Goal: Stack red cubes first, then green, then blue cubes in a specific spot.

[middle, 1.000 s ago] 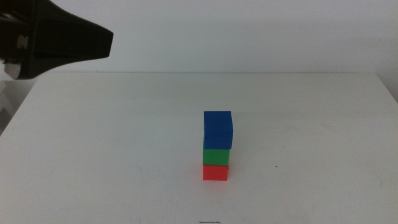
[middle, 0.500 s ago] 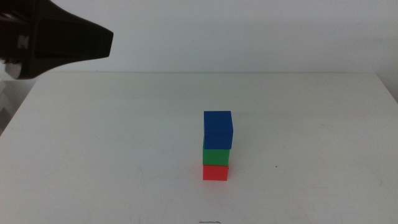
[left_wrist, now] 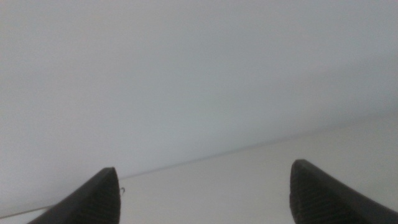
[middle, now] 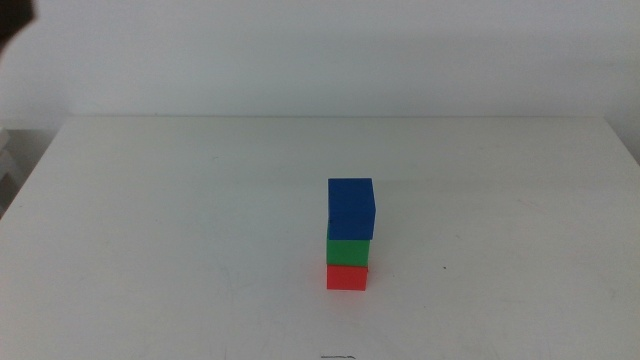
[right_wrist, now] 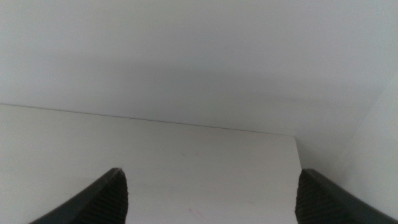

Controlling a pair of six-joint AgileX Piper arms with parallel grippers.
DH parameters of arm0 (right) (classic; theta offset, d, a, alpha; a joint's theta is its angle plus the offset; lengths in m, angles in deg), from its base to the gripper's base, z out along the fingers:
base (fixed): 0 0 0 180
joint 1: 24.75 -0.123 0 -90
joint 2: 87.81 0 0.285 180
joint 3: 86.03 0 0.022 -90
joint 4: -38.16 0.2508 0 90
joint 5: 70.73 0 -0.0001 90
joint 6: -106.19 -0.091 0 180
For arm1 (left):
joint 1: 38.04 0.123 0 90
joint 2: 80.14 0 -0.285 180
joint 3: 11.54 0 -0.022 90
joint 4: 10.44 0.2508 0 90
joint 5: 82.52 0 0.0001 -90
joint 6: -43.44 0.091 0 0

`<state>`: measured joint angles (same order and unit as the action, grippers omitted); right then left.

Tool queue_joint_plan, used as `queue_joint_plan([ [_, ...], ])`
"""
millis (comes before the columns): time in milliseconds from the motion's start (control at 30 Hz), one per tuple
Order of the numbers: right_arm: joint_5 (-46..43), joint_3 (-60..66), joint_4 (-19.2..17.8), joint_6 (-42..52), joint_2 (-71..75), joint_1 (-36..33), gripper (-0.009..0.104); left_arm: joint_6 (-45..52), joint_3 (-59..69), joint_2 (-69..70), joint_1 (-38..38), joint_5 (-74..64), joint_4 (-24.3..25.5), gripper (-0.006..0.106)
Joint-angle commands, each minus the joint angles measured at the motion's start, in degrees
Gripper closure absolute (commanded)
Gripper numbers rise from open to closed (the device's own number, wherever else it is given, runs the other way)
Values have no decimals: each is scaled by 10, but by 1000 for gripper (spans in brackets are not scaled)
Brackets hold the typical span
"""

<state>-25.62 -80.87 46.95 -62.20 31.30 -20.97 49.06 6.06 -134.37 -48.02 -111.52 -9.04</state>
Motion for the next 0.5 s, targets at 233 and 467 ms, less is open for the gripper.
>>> queue_joint_plan([
  [233, -40, -12, 5, 7, 4, 5, 20, -93, 60, 66, 76, 64, 27, 7],
  [467, -40, -12, 5, 7, 4, 5, 20, -93, 100, 119, 124, 61, 25, 7],
])
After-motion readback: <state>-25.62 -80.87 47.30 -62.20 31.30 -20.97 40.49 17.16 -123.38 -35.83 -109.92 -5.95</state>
